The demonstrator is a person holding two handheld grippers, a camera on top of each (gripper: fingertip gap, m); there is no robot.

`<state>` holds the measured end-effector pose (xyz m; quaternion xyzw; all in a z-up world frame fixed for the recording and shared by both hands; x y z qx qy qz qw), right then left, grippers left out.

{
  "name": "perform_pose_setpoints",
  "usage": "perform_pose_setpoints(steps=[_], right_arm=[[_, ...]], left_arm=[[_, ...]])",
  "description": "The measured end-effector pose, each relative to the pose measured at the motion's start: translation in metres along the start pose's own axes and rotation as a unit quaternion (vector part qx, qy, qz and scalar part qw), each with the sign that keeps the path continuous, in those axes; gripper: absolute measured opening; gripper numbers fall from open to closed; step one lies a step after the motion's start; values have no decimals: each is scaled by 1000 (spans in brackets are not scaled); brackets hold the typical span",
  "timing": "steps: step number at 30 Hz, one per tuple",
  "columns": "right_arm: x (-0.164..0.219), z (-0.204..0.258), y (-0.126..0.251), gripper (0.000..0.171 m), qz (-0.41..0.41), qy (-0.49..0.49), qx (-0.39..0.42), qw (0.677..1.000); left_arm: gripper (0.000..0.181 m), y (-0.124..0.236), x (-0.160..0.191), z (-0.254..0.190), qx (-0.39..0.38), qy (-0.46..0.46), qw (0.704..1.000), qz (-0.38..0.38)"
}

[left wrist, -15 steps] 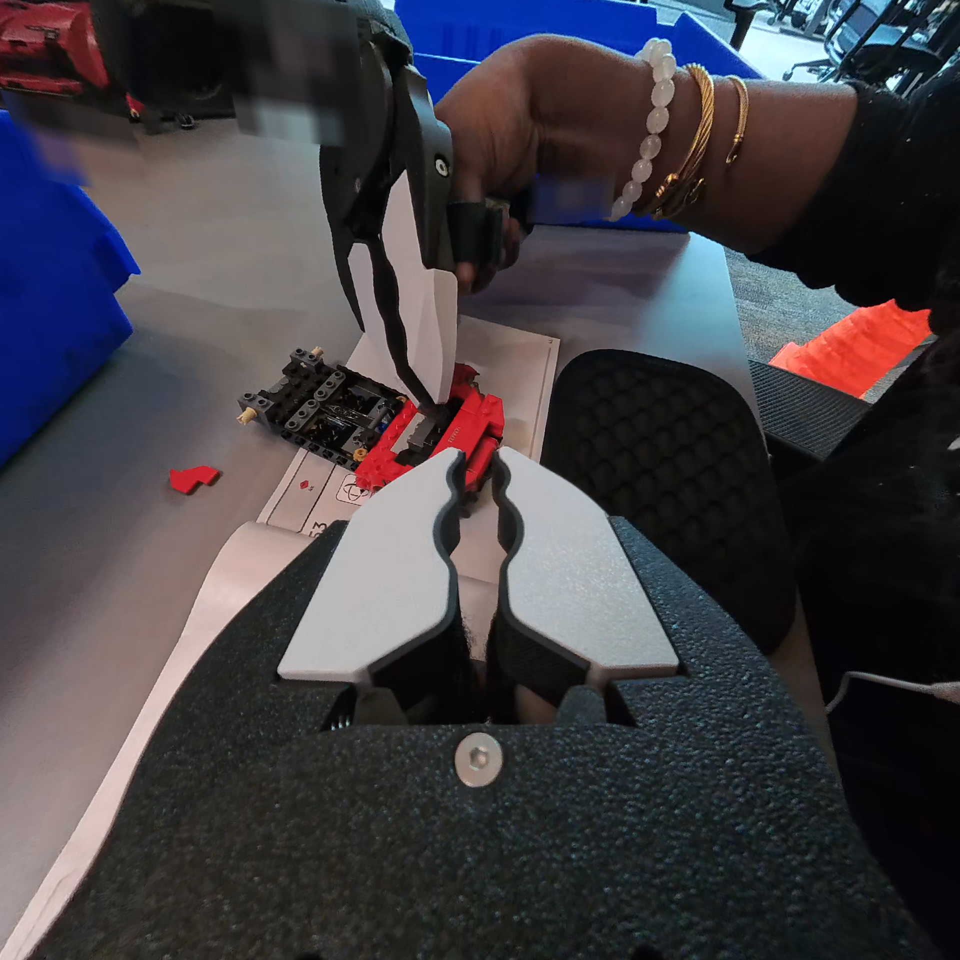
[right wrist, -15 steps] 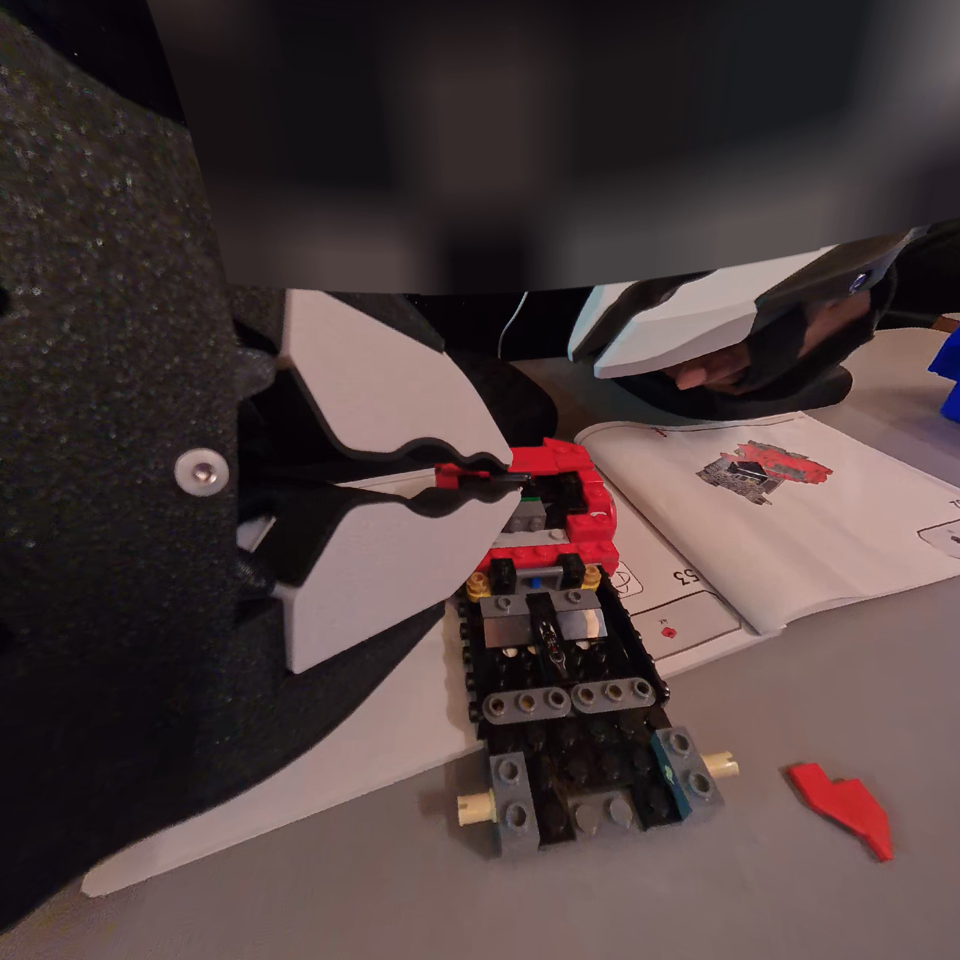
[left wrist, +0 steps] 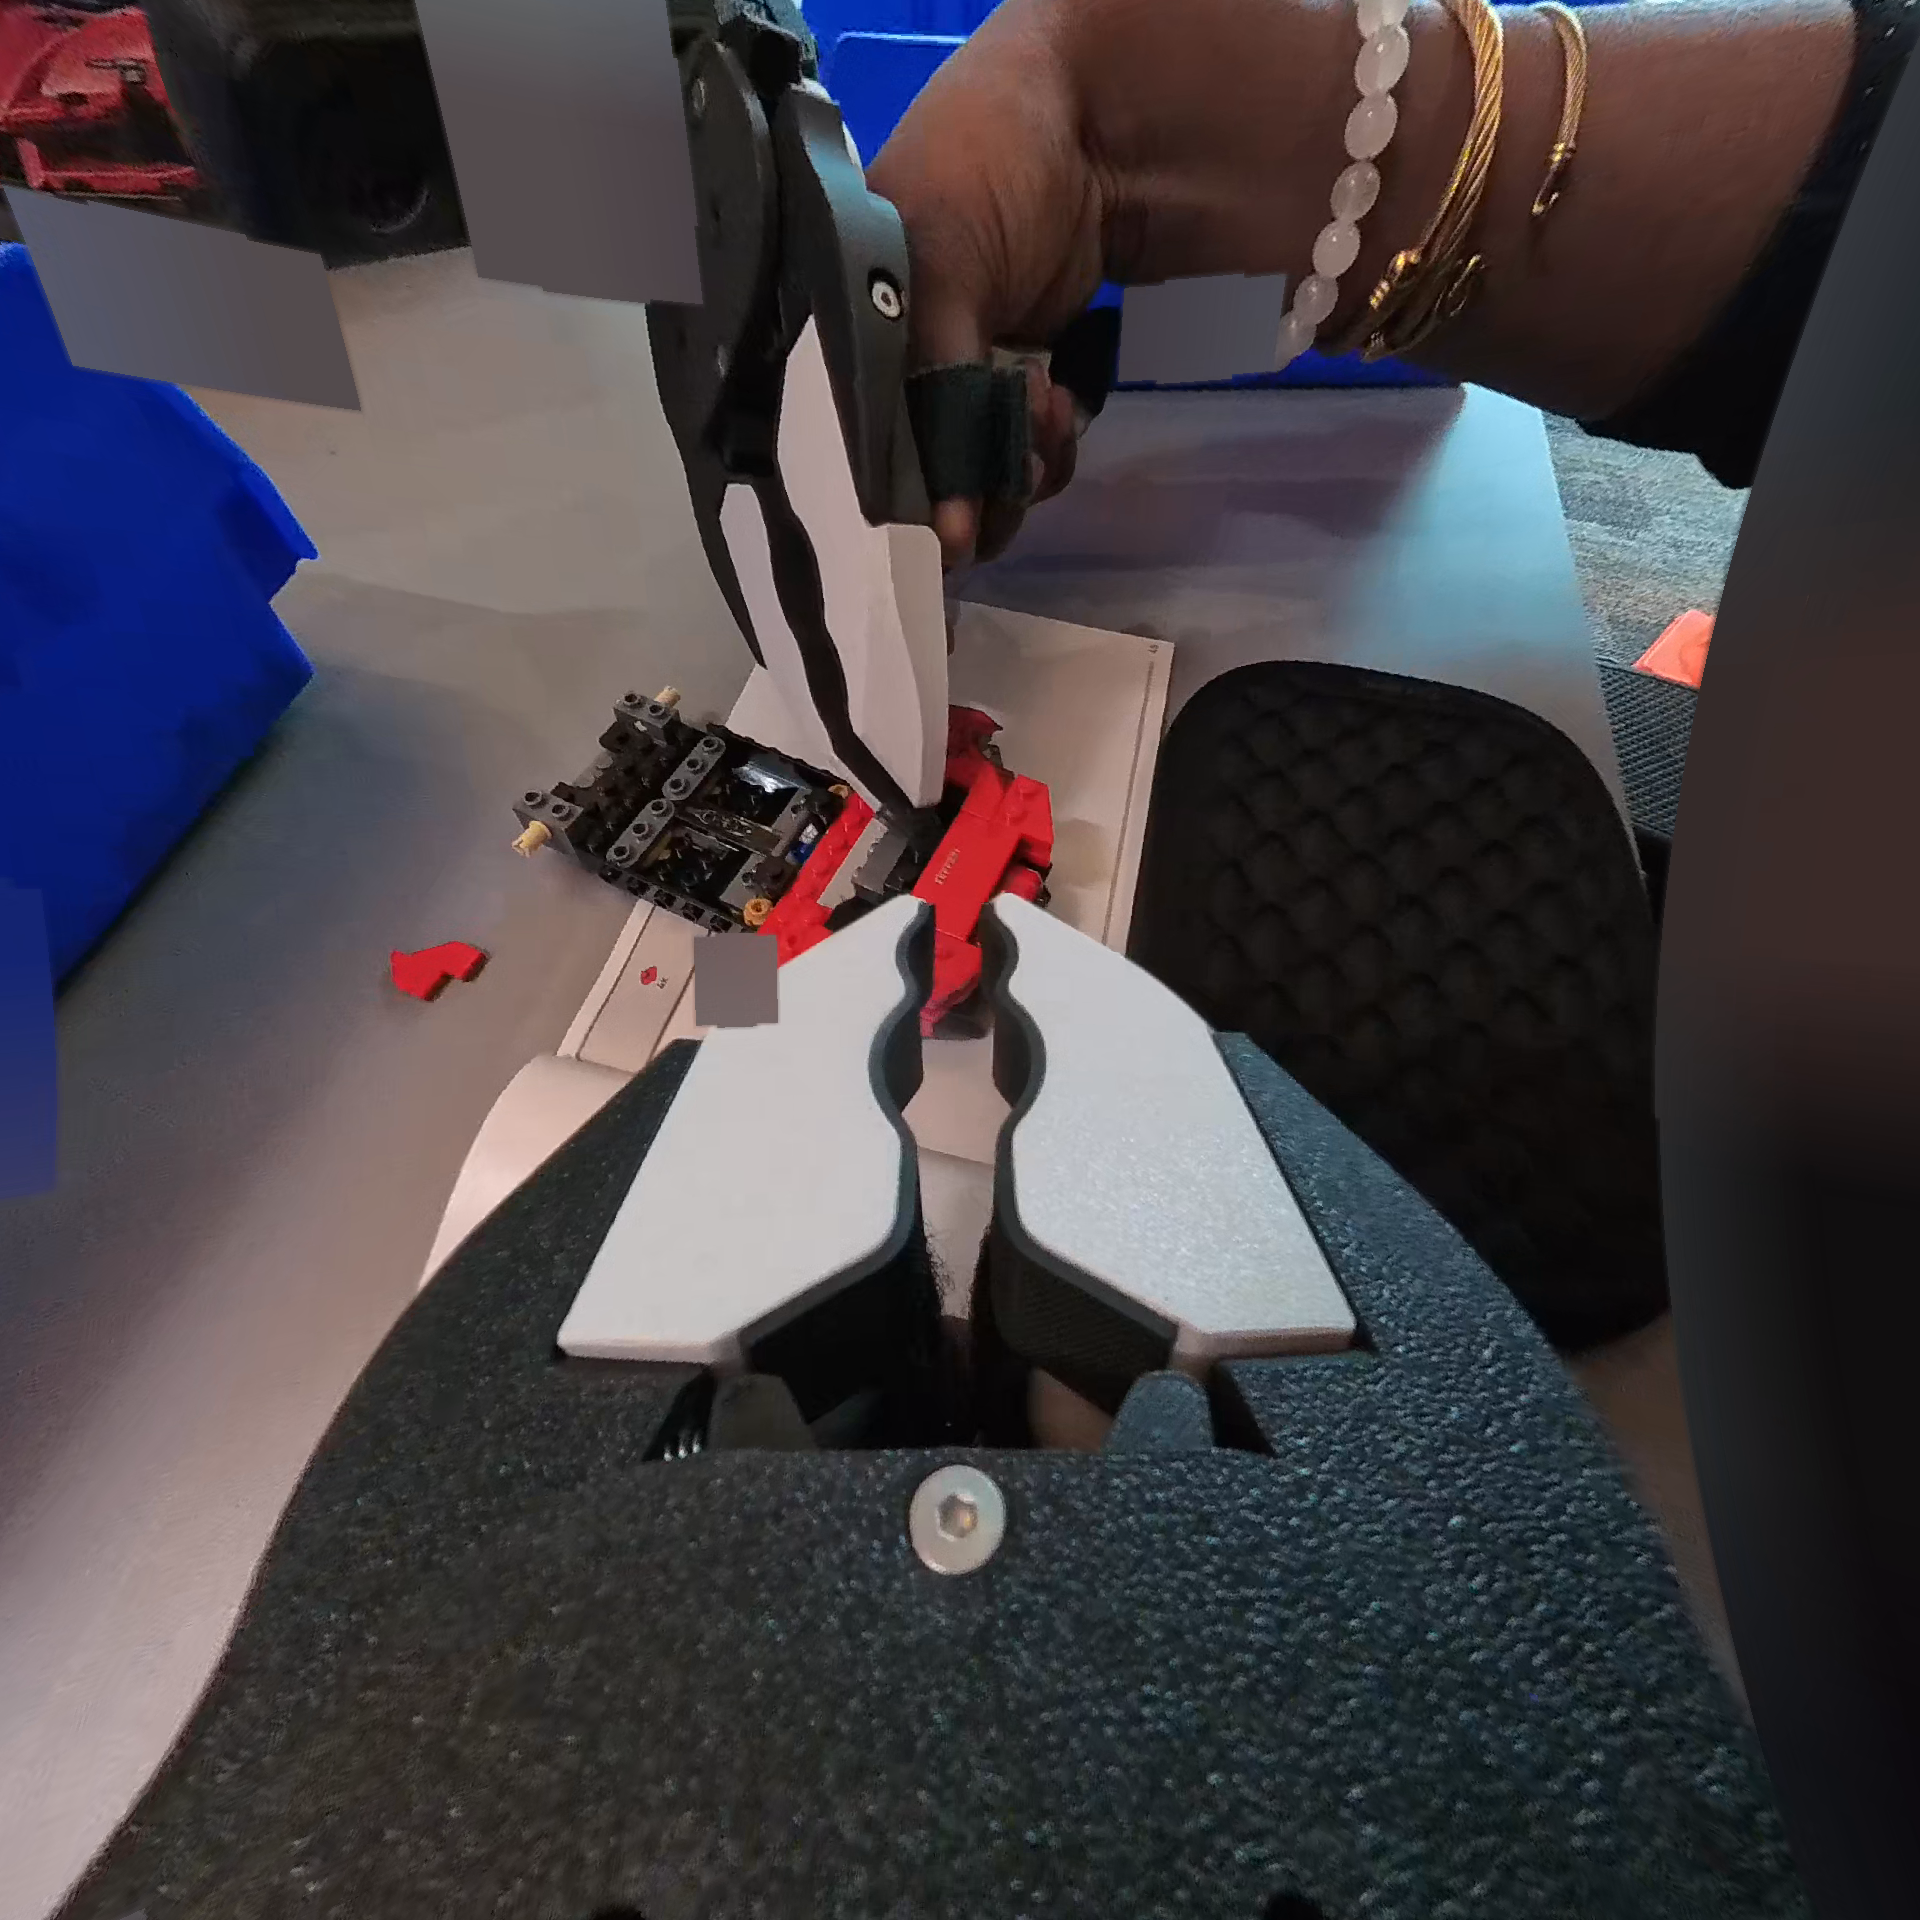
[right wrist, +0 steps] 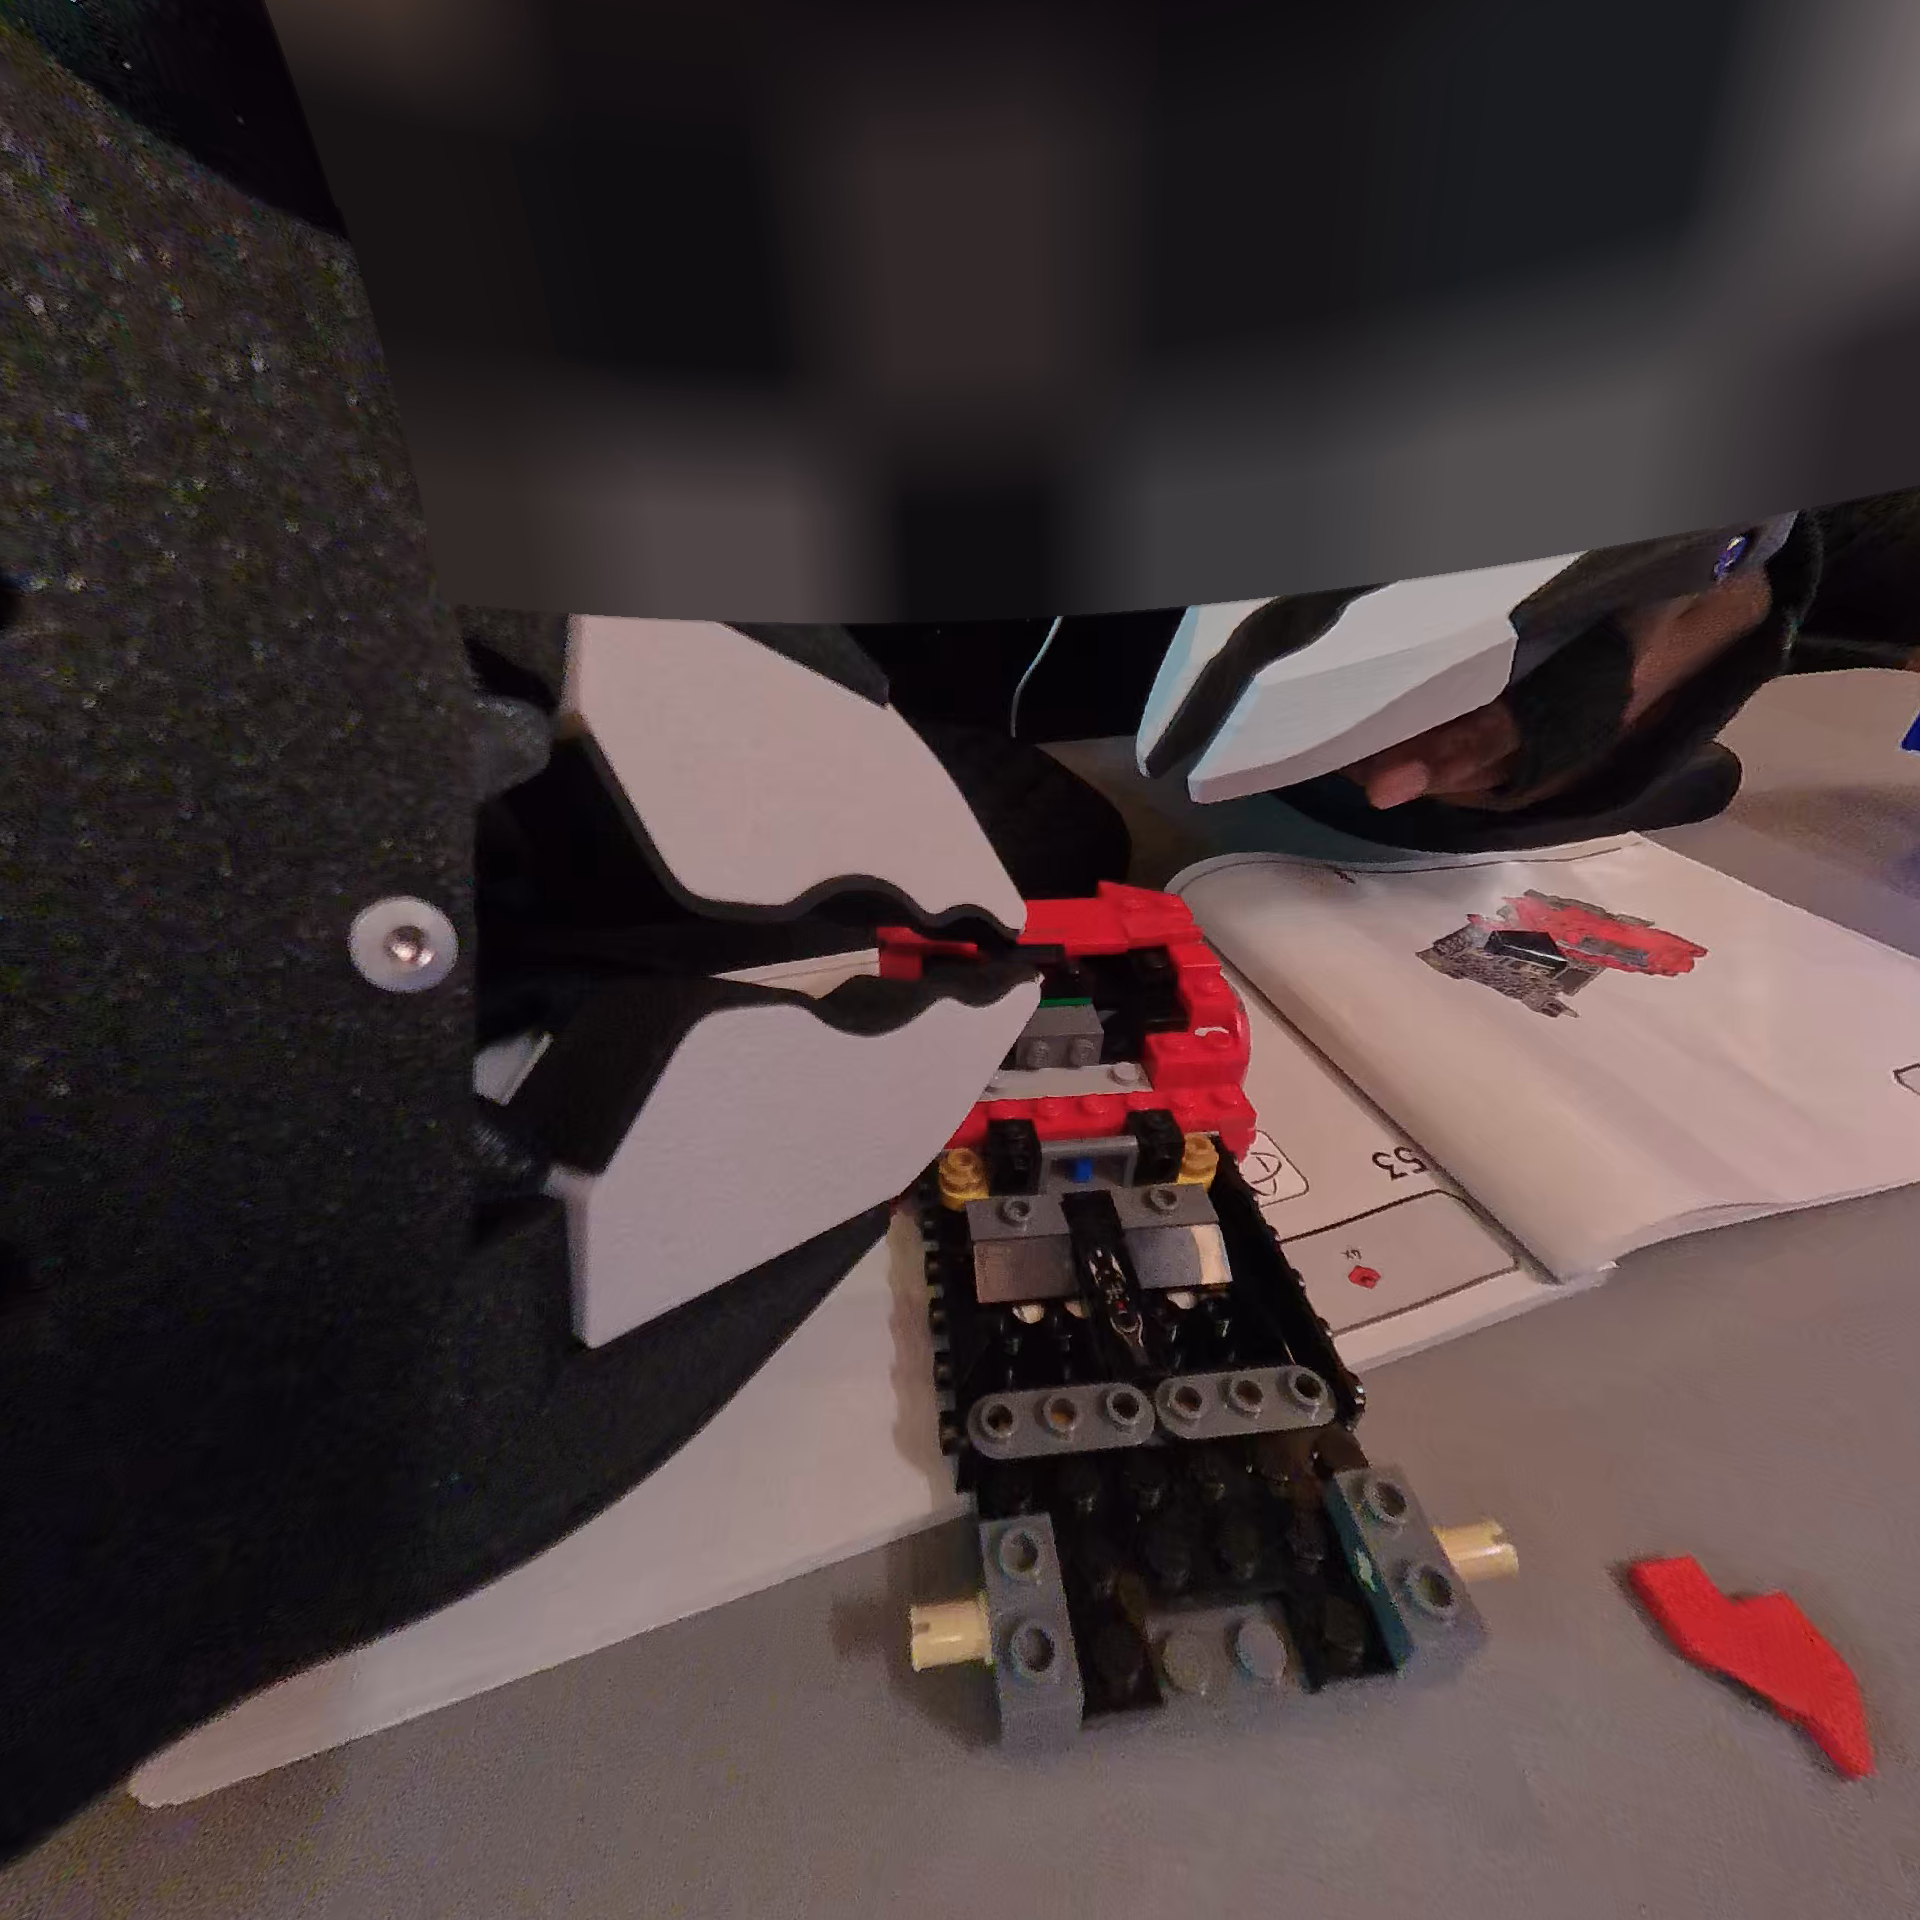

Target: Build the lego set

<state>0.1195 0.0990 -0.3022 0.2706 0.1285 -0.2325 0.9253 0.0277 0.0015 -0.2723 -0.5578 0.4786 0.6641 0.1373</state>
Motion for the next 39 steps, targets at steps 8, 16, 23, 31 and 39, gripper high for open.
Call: perform_pose_setpoints(steps=[8,16,23,31,39], right_arm=[[-3,-2,-1,4,33,-20,-8,999],[-6,-4,-3,7,69,-23,3,997],[-7,-2,-4,7,85,-15,29,996],[-10,0,-4,7,110,-23,51,992],[-9,0,-4,7,107,-31,54,992]], left_arm=[[7,-5,-7,3,-10,-37,999,7],[15,-16,-10,3,9,-135,989,61],[17,-27,-8,3,18,-175,982,76],[20,-39,-9,-3,59,-235,965,100],[16,-43,-5,0,93,-158,976,118]])
Point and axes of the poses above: each gripper's, where its closed fingertips meet, y back along the fingers, x out of its underside, z = x × y across the jaws, the point moved 6 cm from there along y, back along the fingers, and after that the axes turned 2 degrees about y, right-handed, at the moved point
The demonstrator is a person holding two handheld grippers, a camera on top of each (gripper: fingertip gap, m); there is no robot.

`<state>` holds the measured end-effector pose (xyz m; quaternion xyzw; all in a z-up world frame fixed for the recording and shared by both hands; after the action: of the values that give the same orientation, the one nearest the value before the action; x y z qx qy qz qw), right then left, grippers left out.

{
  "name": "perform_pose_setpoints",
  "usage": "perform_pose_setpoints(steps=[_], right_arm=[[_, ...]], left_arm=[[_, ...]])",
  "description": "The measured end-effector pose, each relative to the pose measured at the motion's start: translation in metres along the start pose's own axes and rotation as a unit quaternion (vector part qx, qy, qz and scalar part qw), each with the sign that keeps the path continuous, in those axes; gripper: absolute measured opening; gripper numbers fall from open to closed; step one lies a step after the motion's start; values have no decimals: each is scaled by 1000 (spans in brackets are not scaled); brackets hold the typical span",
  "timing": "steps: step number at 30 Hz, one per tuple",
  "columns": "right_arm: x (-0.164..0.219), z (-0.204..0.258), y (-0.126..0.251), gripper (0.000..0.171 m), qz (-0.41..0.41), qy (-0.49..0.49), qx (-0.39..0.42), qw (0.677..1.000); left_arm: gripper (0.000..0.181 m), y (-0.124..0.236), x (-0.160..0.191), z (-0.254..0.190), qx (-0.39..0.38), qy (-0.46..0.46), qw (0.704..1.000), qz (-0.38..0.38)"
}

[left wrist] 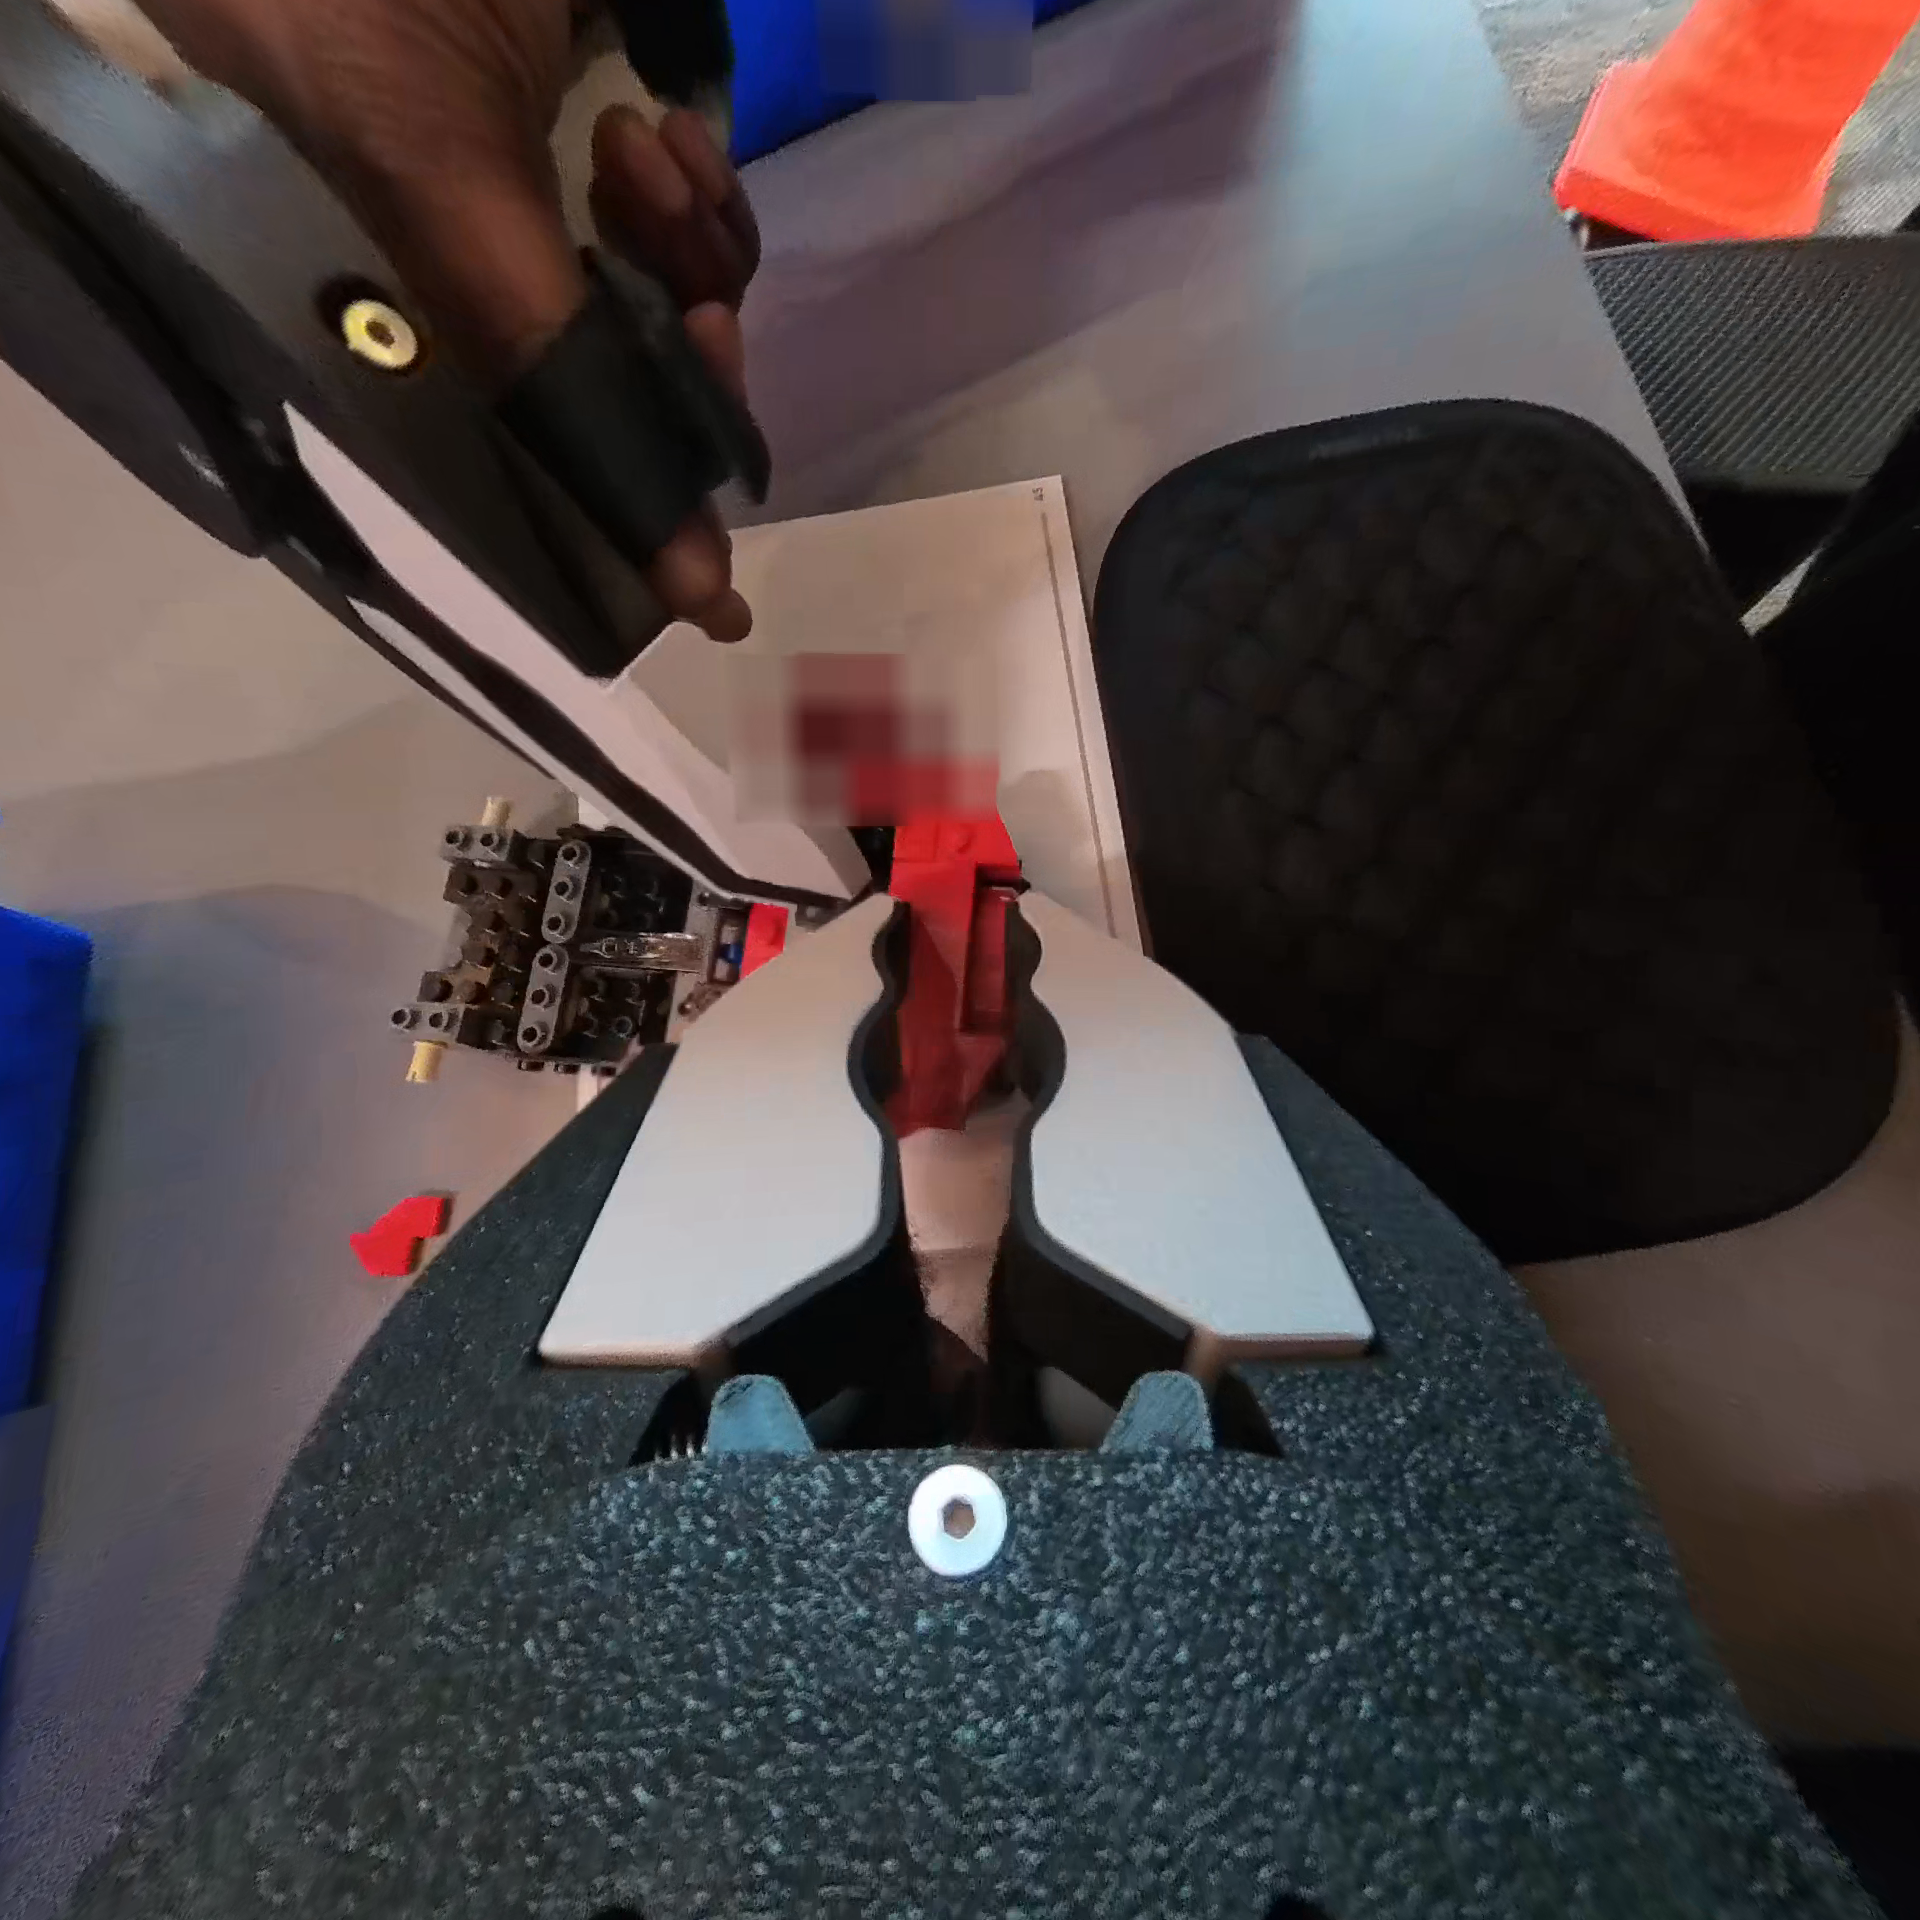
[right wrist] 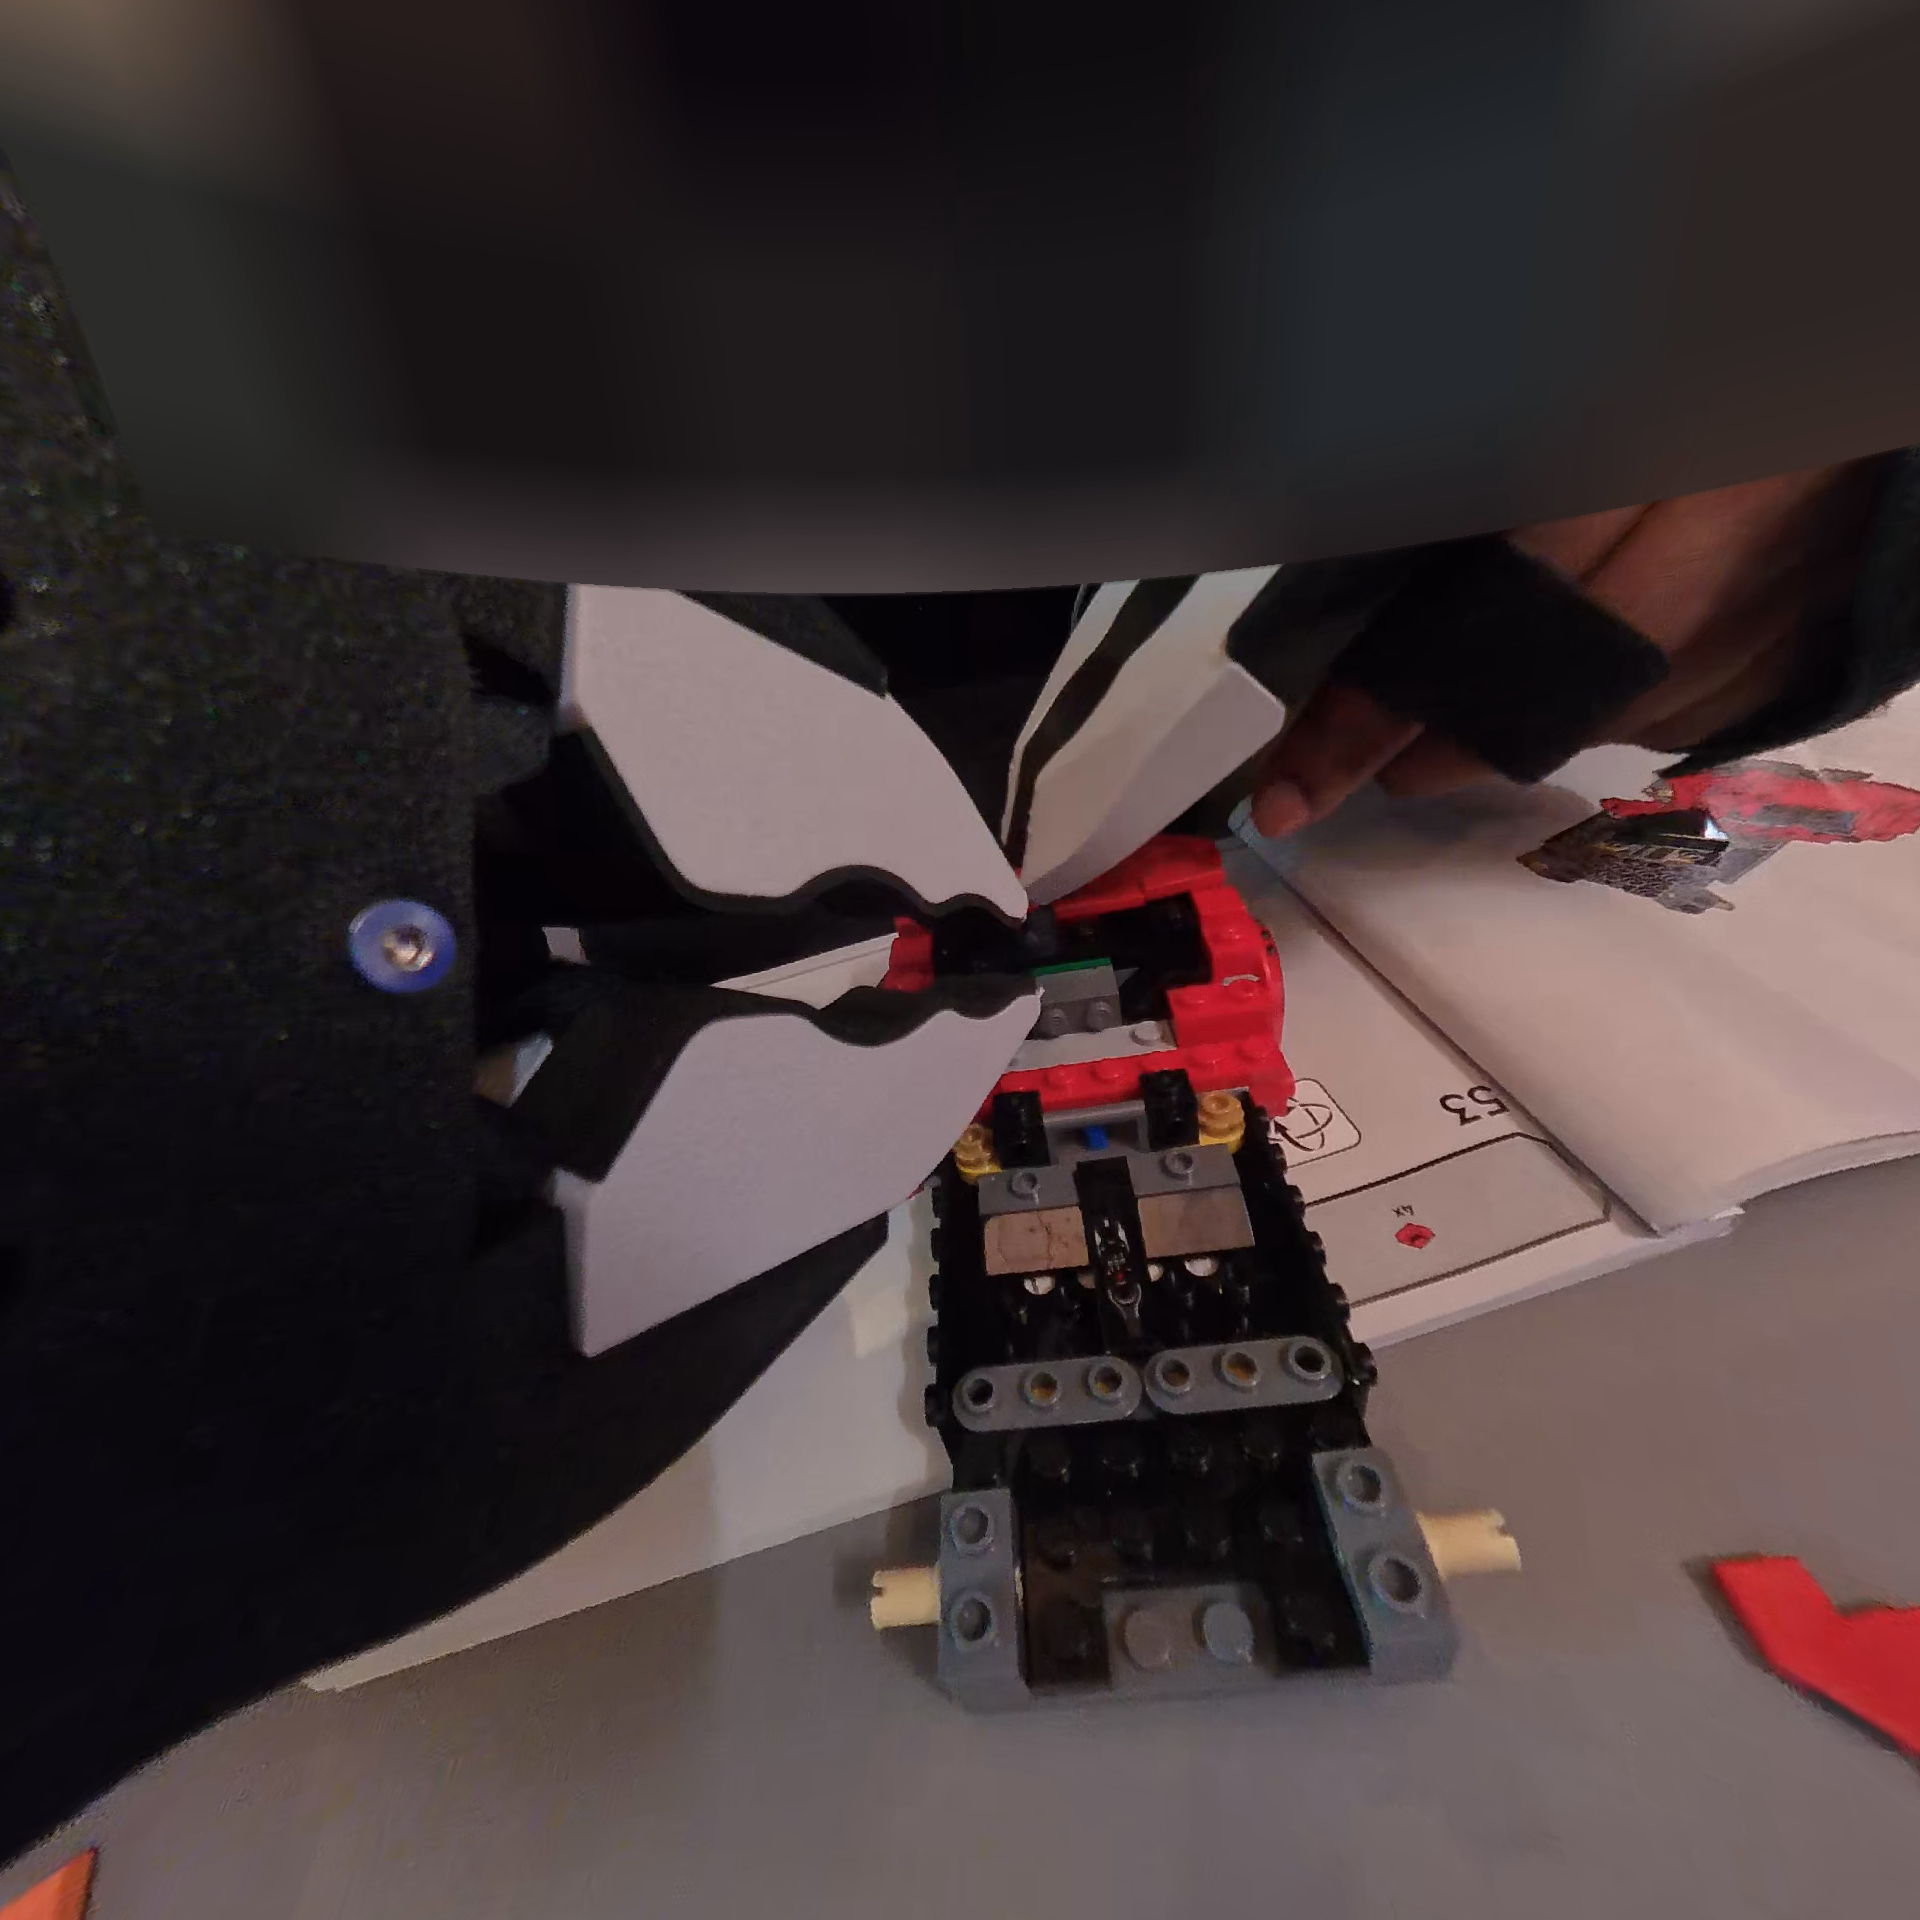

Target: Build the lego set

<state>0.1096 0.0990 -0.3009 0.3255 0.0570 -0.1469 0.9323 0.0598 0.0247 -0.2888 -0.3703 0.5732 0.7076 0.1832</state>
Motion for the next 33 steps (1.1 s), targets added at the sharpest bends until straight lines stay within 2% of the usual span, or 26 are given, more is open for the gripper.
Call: perform_pose_setpoints(steps=[20,33], right_arm=[[-3,1,0,8,31,-3,16,999],[-5,1,0,8,44,-7,18,999]], left_arm=[[12,-1,3,-5,-20,-1,1000,-4],[16,-1,4,-5,-24,5,1000,-13]])
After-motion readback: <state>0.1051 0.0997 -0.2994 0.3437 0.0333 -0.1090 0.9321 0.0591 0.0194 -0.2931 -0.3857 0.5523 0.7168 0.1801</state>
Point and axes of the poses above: each gripper's, where its closed fingertips meet, y back along the fingers, x out of its underside, z = x × y across the jaws, the point moved 6 cm from there along y, back along the fingers, and after that the axes turned 2 degrees about y, right-handed, at the moved point
